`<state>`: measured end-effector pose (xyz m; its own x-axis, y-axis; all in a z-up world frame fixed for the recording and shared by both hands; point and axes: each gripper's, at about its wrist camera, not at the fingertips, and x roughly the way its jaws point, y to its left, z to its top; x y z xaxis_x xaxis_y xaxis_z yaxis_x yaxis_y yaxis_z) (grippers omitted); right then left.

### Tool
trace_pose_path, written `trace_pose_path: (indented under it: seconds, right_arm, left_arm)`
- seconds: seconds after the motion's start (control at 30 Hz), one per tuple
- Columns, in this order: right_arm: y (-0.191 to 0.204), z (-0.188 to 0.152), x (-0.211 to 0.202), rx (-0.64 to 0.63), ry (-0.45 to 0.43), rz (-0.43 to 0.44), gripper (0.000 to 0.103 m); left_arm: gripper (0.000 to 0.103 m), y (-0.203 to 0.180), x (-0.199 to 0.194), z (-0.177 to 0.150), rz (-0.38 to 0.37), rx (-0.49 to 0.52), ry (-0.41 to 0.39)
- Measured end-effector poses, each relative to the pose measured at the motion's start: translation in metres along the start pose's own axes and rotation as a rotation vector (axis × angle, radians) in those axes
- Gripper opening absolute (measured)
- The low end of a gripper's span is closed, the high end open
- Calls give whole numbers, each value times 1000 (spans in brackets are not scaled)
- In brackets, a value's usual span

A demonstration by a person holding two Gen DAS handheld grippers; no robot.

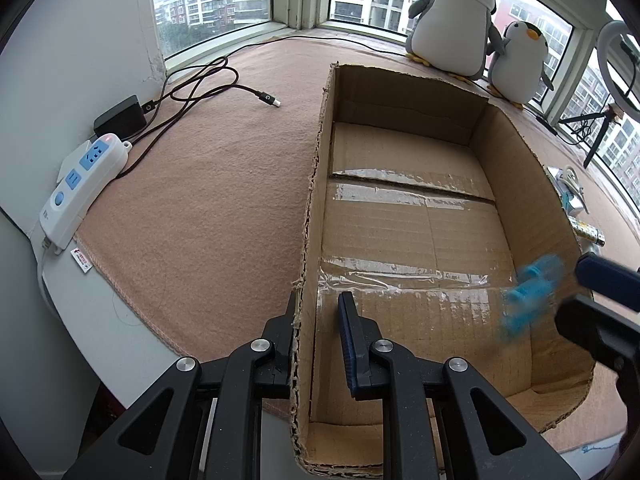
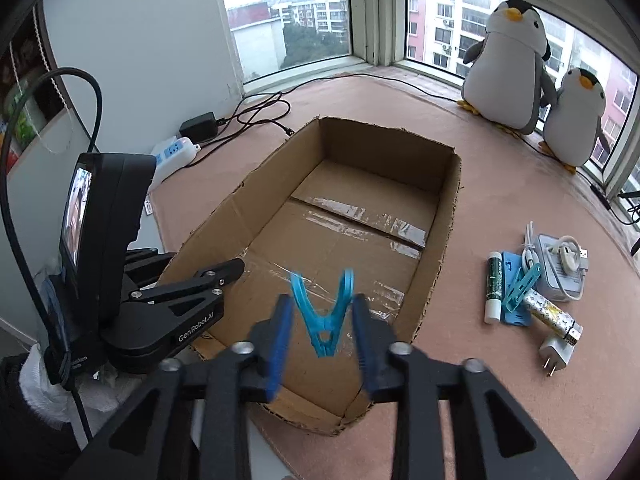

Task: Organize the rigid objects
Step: 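Carry the blue clothespin into the box and open the right tool, then return the right tool to the pile and grasp the white charger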

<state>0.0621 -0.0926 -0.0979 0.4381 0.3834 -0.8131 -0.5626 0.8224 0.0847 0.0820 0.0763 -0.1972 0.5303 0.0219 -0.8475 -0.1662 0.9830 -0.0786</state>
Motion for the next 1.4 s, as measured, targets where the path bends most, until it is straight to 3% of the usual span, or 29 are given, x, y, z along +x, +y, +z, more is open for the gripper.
trace_pose_path:
  seconds: [0.3, 0.6, 0.8, 1.07, 1.4]
  right_arm:
    - [-47, -15, -25, 81, -23, -6, 44]
    - [-158, -45, -36, 314, 29, -182, 44]
    - [-203, -68, -29, 470, 58, -222, 44]
    - [-214, -64, -6, 527, 85, -241, 44]
    - [-214, -50, 20, 500, 130, -305, 44]
  left_arm:
    - [18, 1, 0, 1, -1, 3, 0]
    - [18, 2, 0, 0, -2, -2, -1]
    - [18, 2, 1, 0, 0, 1, -1]
    - [18, 2, 1, 1, -1, 0, 0]
    - [18, 1, 1, 0, -3, 0, -1]
